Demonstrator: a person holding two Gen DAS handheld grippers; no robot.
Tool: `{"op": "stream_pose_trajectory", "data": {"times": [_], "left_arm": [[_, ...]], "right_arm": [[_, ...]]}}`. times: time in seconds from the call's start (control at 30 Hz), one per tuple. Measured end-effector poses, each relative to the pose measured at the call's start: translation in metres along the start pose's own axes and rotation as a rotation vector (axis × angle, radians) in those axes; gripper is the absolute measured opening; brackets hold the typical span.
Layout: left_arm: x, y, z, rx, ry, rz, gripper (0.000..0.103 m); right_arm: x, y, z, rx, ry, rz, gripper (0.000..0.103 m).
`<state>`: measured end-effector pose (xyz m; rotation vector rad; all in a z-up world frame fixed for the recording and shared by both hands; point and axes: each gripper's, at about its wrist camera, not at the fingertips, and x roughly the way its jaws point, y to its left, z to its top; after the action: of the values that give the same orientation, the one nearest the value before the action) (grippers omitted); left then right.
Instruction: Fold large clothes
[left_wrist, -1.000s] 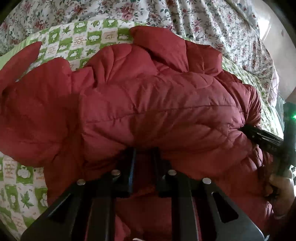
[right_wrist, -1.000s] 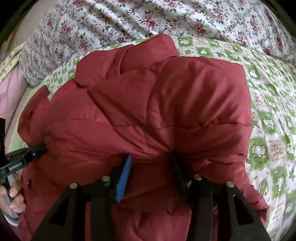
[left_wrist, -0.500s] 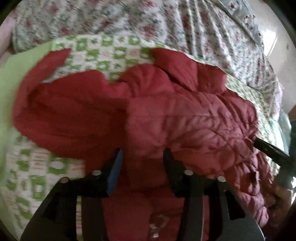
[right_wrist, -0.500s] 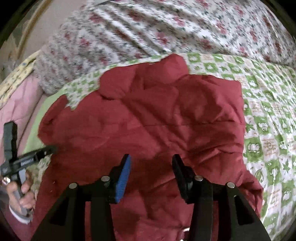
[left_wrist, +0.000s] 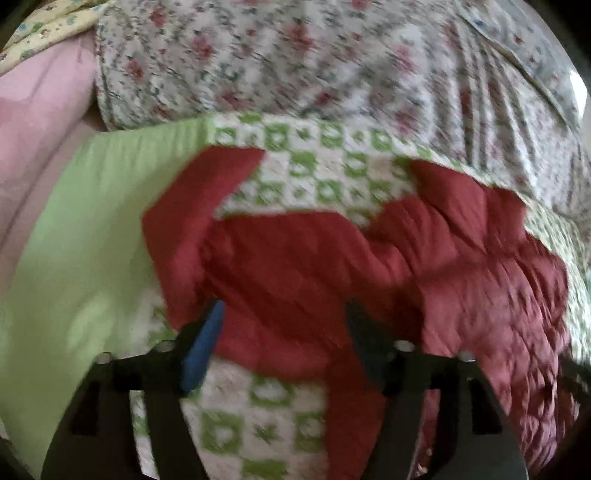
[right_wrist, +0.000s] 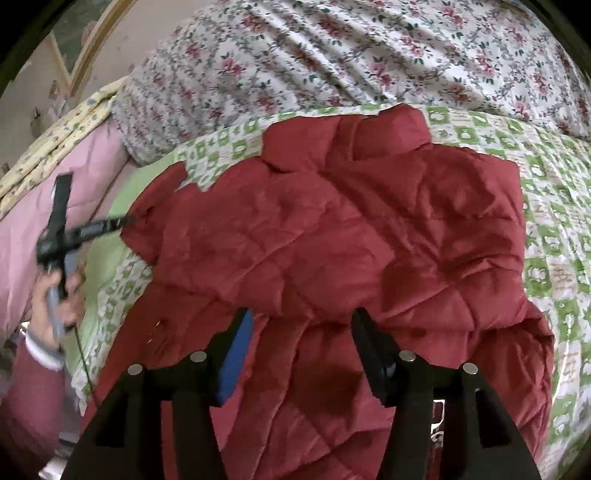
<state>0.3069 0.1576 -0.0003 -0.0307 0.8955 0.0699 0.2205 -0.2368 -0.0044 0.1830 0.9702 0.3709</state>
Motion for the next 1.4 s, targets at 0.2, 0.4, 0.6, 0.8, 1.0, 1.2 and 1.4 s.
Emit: {"op": "stream_pose_trajectory", "data": {"times": [0.2,0.4,0.6,0.8,1.0,1.2,1.4], "left_arm": [[0.037,0.019,0.042,0.007,0.042,0.132,0.072],[0.085,0.014,0.062,0.063,0.129,0.273,0.072],[0.120,0.022,0.063,0.070,0.179,0.407,0.023],[0.084,0.035,0.062,-0.057,0.111,0.257,0.010],[0.008,0.017,0.041,-0.145,-0.015,0.013,0.009],[-0.030,-0.020,0.023,-0.140,-0.064,-0.121,0.009],[-0.056,-0.073,0.011,-0.095,-0.098,-0.252,0.009]], "right_arm": [[-0.002,0.005,-0.007,-0.005,0.013,0.025,0.059],[0.001,0.008,-0.009,0.005,0.021,0.049,0.059],[0.003,0.013,-0.013,-0.002,0.033,0.082,0.059],[-0.002,0.012,-0.013,0.000,0.020,0.088,0.059],[-0.003,0.010,-0.013,0.015,0.009,0.096,0.059],[-0.007,0.010,-0.016,0.029,0.004,0.107,0.059],[-0.017,0.001,-0.019,0.070,-0.017,0.101,0.059]]}}
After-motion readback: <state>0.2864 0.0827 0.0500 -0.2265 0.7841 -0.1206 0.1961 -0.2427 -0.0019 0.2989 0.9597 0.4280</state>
